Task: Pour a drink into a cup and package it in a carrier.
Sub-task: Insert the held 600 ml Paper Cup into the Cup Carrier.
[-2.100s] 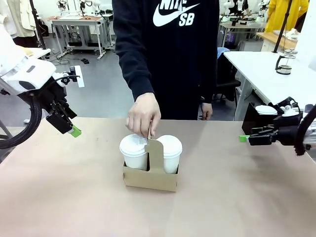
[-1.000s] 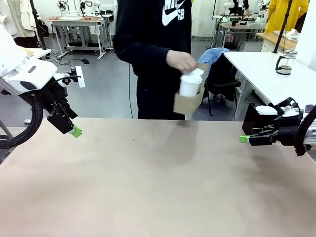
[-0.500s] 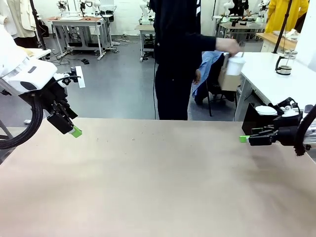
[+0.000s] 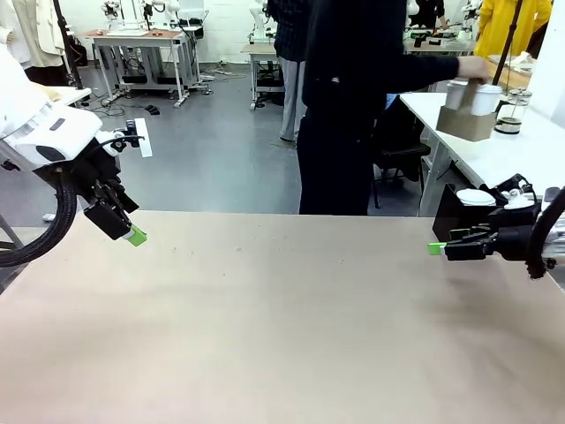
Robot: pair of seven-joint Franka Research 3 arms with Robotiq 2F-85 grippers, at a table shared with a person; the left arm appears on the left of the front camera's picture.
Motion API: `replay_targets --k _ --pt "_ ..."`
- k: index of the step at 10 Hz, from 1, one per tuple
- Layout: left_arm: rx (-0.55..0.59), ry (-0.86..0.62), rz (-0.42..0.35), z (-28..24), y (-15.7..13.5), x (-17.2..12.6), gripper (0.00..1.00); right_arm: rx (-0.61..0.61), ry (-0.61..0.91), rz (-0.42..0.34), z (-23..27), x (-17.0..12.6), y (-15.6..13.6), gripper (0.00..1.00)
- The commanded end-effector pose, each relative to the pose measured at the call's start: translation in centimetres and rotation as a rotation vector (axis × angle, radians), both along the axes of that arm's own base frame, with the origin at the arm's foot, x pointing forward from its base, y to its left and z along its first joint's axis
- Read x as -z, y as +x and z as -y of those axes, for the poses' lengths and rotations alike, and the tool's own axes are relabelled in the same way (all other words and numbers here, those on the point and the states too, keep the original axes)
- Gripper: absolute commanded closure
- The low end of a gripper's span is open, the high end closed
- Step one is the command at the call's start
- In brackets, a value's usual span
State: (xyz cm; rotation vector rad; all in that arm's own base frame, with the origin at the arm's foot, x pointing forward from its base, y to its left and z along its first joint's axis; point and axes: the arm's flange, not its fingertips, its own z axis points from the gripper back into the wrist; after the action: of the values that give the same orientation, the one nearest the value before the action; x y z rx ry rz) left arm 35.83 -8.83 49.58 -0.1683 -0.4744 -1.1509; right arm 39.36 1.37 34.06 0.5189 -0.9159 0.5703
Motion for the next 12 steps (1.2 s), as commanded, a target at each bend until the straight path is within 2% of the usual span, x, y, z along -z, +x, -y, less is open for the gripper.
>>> replay_targets --k 1,12 --pt "-0.003 -0.016 -0.006 -0.07 -0.19 -0.03 0.00 0.004 -0.014 0.012 0.21 -0.09 0.04 0.00" --pt "-0.003 -0.016 -0.006 -0.07 -0.19 -0.03 0.00 0.004 -0.014 0.012 0.21 -0.09 0.04 0.00"
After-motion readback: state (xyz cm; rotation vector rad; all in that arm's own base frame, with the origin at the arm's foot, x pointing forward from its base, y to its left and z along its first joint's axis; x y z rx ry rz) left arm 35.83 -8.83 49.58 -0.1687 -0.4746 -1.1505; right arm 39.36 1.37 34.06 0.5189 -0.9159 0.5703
